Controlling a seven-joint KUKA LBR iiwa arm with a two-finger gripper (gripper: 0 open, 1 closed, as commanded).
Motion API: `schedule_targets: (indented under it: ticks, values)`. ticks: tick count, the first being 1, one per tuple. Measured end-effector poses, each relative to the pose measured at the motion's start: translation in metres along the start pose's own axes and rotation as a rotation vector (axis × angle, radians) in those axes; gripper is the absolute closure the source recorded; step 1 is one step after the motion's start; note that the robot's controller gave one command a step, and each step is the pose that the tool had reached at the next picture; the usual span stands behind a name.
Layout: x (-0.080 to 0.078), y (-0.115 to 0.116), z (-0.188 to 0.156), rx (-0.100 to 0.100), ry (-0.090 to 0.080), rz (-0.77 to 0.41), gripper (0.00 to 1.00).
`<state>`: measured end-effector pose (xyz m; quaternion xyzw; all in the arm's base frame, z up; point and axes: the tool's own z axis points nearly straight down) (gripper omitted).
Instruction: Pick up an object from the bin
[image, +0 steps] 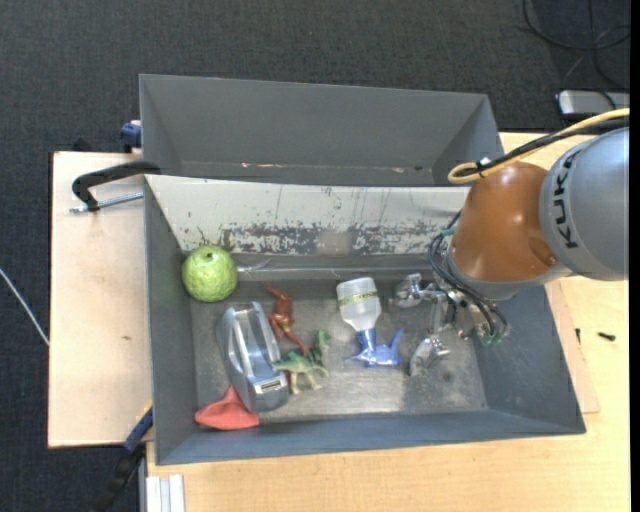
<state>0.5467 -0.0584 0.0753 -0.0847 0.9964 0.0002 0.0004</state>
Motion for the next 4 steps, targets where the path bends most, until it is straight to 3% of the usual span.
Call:
schedule_targets:
  ticks: [1, 2, 3, 4]
  values:
    - [0.001, 0.016, 0.001, 0.001, -0.002, -0.175, 0.0]
    - [0.002, 0.058, 0.0, 0.008, -0.01, -0.346, 1.0]
    - [0.002, 0.058, 0.0, 0.008, -0.01, -0.346, 1.0]
    - [-0.012, 0.072, -0.142, 0.001, -0.008, -0.359, 1.0]
